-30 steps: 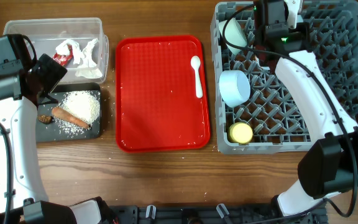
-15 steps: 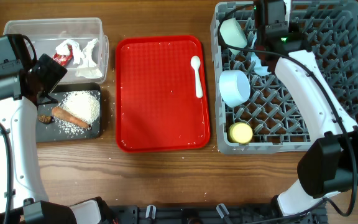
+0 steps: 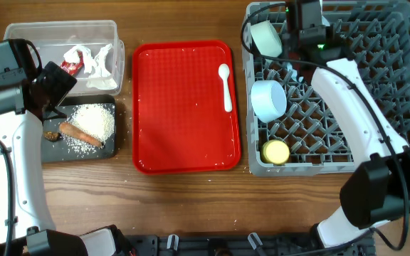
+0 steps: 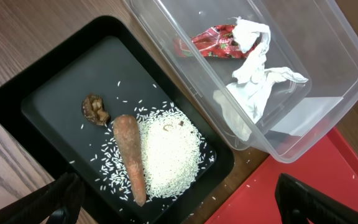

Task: Sort waste into correct bins and load items into the dishwasher rack
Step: 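Move the right gripper to the white spoon and grasp it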

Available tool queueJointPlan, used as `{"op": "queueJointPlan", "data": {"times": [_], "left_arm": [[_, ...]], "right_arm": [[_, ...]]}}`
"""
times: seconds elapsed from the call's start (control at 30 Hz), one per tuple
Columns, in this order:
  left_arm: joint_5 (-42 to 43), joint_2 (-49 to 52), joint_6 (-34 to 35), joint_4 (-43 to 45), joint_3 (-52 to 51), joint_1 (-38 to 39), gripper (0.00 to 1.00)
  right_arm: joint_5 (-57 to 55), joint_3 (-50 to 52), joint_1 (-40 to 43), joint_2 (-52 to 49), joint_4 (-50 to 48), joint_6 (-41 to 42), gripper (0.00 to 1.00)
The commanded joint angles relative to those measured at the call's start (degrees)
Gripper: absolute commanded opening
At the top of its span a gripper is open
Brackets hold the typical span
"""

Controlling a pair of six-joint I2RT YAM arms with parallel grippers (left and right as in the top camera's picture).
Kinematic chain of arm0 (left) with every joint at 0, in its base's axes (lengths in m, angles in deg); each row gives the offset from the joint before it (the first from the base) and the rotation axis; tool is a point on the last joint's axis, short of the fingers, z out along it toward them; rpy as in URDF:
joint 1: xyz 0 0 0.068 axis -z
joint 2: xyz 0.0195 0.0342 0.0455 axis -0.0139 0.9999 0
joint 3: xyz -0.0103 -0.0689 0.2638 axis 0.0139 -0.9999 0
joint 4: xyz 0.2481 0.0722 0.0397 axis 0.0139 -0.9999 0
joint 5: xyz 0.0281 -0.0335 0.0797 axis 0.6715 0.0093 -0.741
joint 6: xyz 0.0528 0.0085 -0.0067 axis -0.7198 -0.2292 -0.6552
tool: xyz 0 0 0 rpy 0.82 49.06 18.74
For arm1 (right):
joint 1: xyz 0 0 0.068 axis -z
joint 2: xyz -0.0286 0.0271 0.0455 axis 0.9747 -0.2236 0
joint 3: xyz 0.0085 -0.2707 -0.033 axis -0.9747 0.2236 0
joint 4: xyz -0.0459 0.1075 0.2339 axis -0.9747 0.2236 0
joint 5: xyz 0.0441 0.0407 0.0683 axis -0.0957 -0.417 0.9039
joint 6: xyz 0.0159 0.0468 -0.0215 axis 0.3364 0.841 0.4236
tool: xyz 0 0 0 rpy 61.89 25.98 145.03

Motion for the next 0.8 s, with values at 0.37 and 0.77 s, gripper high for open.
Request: {"op": "queueJointPlan", "data": {"times": [0.37, 0.77], "left_arm": [[-0.1, -0.4, -0.3, 0.1, 0.8, -0.1, 1.0], [-0.1, -0.4, -0.3, 0.1, 0.8, -0.1, 1.0]], "right_arm": [[34.7, -1.3, -8.2, 2.6, -1.9, 11.1, 0.56], [17.7, -1.4, -14.7, -13.7, -4.0, 5.8, 0.5]]}}
